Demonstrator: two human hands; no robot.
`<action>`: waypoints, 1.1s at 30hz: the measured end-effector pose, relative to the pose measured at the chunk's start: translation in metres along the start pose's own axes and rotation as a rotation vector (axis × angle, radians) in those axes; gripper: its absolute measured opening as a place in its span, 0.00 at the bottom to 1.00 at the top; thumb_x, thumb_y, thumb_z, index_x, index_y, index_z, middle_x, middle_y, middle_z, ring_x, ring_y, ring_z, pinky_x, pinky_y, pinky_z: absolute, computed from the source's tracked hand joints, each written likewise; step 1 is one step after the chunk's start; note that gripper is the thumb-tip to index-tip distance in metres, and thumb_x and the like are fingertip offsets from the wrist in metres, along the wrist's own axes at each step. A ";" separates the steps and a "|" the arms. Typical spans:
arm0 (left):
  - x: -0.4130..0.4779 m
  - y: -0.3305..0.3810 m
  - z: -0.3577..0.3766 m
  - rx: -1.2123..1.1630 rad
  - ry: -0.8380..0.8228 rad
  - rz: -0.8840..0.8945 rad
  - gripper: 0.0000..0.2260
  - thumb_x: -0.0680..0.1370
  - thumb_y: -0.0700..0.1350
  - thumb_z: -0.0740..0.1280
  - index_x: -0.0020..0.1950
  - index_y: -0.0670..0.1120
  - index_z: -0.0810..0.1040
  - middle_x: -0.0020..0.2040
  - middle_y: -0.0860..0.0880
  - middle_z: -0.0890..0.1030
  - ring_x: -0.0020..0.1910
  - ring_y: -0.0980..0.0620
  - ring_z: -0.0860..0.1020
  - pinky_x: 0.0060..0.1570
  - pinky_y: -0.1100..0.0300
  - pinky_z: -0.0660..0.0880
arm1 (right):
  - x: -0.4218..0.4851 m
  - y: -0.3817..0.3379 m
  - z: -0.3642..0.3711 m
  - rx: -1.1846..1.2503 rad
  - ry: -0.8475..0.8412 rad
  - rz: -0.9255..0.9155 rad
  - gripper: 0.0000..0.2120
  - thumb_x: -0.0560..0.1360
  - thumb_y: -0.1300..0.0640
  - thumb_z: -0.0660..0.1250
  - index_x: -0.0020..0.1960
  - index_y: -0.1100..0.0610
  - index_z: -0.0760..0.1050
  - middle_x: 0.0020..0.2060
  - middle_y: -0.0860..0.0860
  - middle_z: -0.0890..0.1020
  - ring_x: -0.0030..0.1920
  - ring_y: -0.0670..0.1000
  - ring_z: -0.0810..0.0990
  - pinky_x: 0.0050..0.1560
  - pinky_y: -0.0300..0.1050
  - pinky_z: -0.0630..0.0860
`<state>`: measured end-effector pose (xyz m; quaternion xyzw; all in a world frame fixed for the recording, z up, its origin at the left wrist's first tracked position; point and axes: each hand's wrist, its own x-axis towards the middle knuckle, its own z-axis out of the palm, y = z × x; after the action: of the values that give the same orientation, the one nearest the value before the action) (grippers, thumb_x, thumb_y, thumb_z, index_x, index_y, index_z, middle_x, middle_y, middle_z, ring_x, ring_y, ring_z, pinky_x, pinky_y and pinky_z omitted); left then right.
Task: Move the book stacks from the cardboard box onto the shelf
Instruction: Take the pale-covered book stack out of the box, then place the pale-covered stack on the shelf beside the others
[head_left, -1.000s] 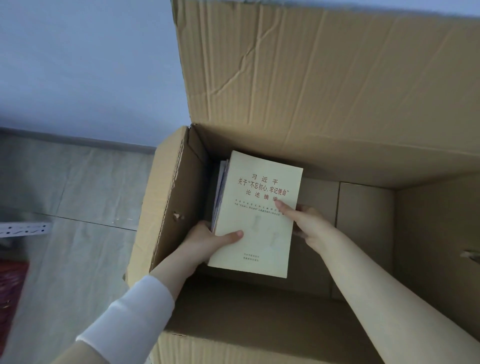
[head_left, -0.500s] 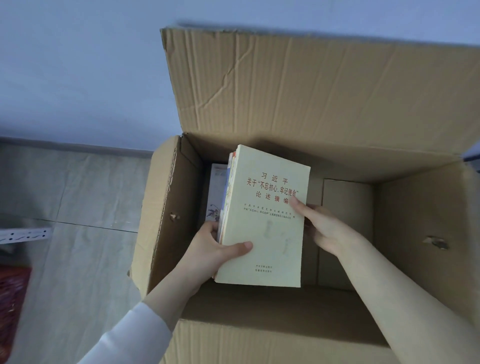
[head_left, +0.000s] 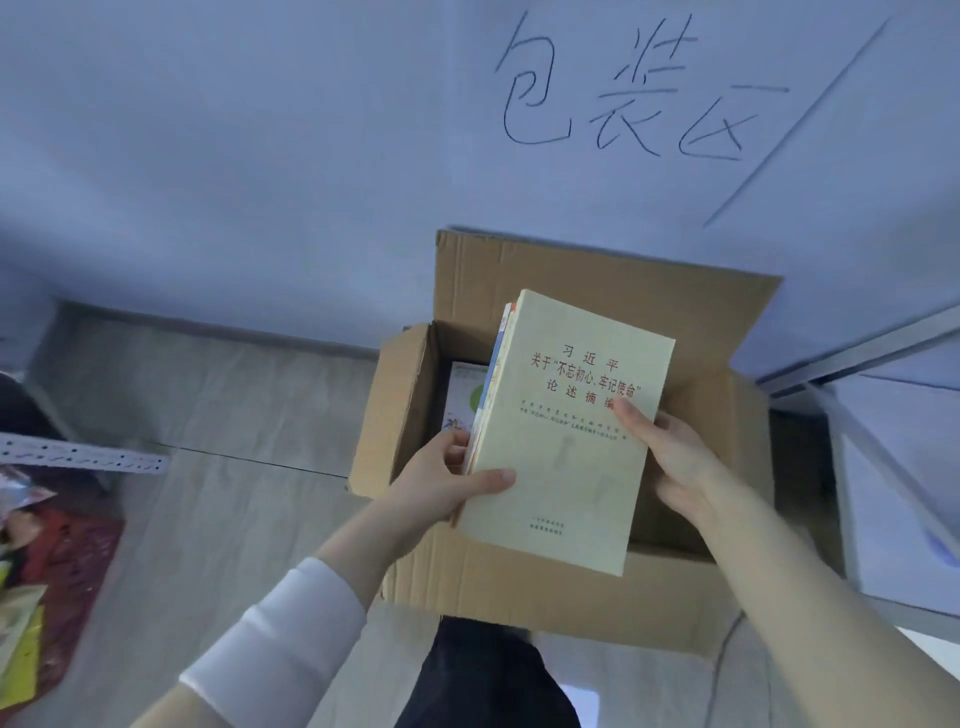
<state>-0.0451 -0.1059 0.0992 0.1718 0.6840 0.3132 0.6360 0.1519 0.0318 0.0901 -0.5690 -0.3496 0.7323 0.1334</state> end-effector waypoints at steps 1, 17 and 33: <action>-0.017 0.003 -0.001 -0.010 0.025 0.036 0.19 0.69 0.46 0.75 0.56 0.50 0.72 0.55 0.48 0.79 0.50 0.50 0.81 0.50 0.53 0.81 | -0.015 -0.005 0.004 -0.020 -0.031 -0.032 0.22 0.59 0.51 0.71 0.51 0.57 0.77 0.52 0.53 0.83 0.56 0.55 0.79 0.66 0.55 0.69; -0.291 -0.041 -0.089 -0.203 0.494 0.420 0.18 0.67 0.44 0.77 0.54 0.48 0.77 0.49 0.49 0.84 0.45 0.54 0.84 0.44 0.63 0.79 | -0.212 -0.057 0.194 -0.221 -0.490 -0.431 0.14 0.64 0.58 0.74 0.50 0.57 0.79 0.42 0.49 0.85 0.40 0.46 0.85 0.35 0.37 0.79; -0.563 -0.196 -0.364 -0.416 1.058 0.613 0.35 0.53 0.58 0.76 0.55 0.43 0.77 0.51 0.42 0.81 0.49 0.44 0.81 0.51 0.50 0.79 | -0.390 0.015 0.628 -0.504 -1.084 -0.450 0.27 0.60 0.56 0.73 0.58 0.64 0.77 0.54 0.58 0.83 0.55 0.58 0.82 0.57 0.54 0.76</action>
<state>-0.2943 -0.6848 0.3999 0.0547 0.7501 0.6491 0.1144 -0.3036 -0.4369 0.4363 -0.0446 -0.6399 0.7655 -0.0498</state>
